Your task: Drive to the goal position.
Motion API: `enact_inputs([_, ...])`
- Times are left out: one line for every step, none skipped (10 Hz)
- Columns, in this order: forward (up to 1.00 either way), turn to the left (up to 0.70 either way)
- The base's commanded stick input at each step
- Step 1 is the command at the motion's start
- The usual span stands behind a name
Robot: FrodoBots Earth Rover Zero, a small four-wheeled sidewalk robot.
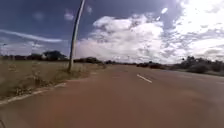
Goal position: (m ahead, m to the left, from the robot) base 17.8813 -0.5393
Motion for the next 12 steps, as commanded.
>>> enact_inputs([1.0,0.0])
enact_inputs([1.0,0.0])
enact_inputs([1.0,0.0])
enact_inputs([1.0,-0.03])
enact_inputs([1.0,-0.16])
enact_inputs([1.0,-0.28])
enact_inputs([1.0,-0.4])
enact_inputs([1.0,-0.4])
enact_inputs([1.0,-0.4])
enact_inputs([1.0,-0.4])
enact_inputs([1.0,0.0])
enact_inputs([1.0,0.0])
